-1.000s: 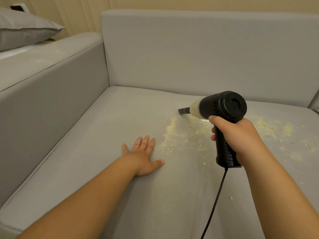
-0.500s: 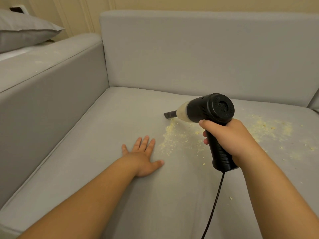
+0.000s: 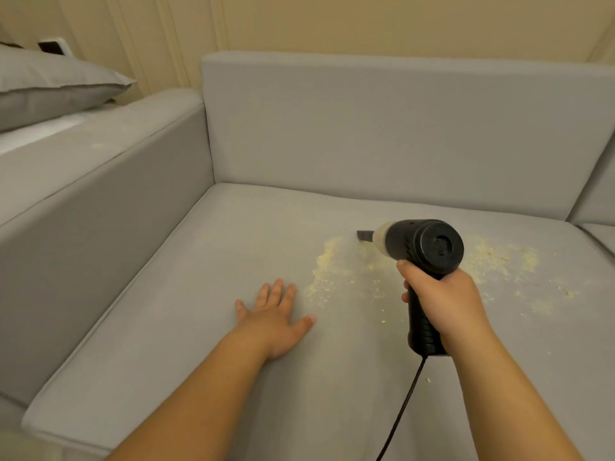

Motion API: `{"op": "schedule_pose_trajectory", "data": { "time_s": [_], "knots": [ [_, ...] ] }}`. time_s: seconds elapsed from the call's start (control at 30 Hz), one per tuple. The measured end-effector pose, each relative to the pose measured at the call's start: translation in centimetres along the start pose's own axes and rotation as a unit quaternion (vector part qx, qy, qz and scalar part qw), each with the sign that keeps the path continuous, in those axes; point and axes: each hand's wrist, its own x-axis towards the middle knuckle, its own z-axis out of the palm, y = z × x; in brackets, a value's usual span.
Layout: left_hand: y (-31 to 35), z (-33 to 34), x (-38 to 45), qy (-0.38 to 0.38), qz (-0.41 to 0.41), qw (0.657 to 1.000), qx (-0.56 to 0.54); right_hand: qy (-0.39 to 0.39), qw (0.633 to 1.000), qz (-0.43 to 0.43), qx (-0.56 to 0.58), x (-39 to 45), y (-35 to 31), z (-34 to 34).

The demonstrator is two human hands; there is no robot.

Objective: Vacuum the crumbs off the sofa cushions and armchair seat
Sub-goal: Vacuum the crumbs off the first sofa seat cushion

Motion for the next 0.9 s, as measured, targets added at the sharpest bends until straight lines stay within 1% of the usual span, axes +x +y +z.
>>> {"op": "schedule_pose_trajectory", "data": {
  "time_s": [0.13,0.3,0.5,0.7,0.9],
  "knots": [
    [0.9,0.9,-2.3,-0.007,0.007,1.0,0.012,-0.001,1.0,0.022,0.02,-1.0,1.0,-0.5],
    [0.8,0.4,-1.0,-0.012,-0.008,0.999,0.036,-0.017,1.0,-0.003,0.013,-0.9,1.5,0.2],
    [-0.3,0.1,0.1,-0.008,-0.02,0.999,0.032,-0.068,0.997,-0.027,-0.018,-1.3,1.3,1.4],
    [-1.3,0.6,0.9,-0.008,-0.024,0.999,0.027,-0.019,0.999,-0.042,-0.019,-1.3,1.0,0.9],
    [-1.6,0.7,1.4,-0.009,-0.024,0.999,0.029,-0.04,0.998,-0.031,-0.027,-1.4,1.3,1.5]
  ]
}}
